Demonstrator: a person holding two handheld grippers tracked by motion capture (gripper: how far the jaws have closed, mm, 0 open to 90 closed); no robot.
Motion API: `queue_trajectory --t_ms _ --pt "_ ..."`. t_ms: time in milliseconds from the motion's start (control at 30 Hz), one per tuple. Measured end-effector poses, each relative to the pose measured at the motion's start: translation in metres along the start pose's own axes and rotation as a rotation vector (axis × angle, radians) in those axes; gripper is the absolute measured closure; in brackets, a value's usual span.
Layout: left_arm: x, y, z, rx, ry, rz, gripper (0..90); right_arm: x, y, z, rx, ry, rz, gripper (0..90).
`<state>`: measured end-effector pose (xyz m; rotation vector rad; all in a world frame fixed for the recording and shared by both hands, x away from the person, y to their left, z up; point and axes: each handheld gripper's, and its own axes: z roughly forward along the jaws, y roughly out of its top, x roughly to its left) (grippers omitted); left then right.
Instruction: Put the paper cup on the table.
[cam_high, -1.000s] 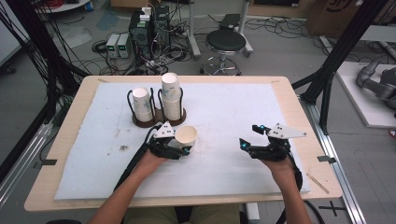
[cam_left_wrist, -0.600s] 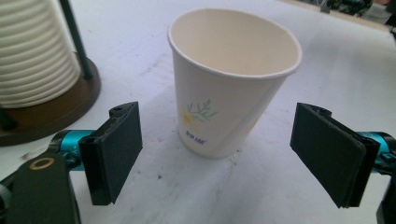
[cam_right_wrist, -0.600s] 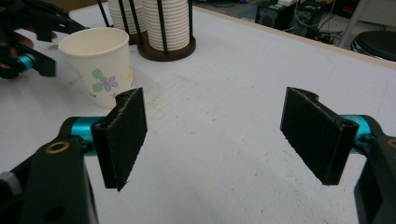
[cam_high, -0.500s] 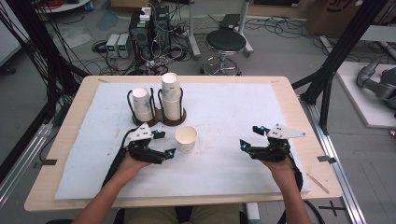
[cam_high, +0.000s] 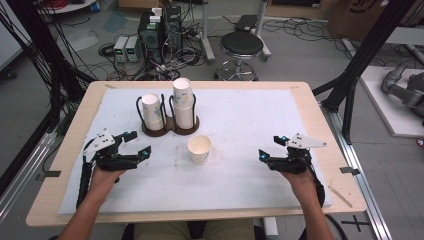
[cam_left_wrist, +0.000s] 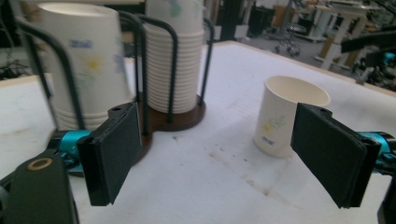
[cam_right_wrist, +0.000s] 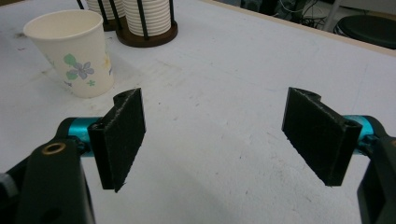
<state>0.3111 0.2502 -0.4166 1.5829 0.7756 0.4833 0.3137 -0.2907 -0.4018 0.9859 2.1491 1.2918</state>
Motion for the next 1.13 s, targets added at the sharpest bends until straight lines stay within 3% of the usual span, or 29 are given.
queue_trajectory --t_ms 133,400,1133 --pt "0.004 0.0 -0.009 -0.024 0.023 -0.006 16.3 0.001 -0.001 -0.005 -0.007 -0.005 0.013 21.9" --pt "0.003 -0.002 -0.02 -0.041 0.029 -0.007 17.1 0.005 0.0 -0.009 -0.017 -0.02 0.012 21.8" --pt "0.003 -0.007 -0.014 -0.03 0.037 -0.014 17.5 0.003 -0.002 -0.007 -0.013 -0.012 0.02 21.9"
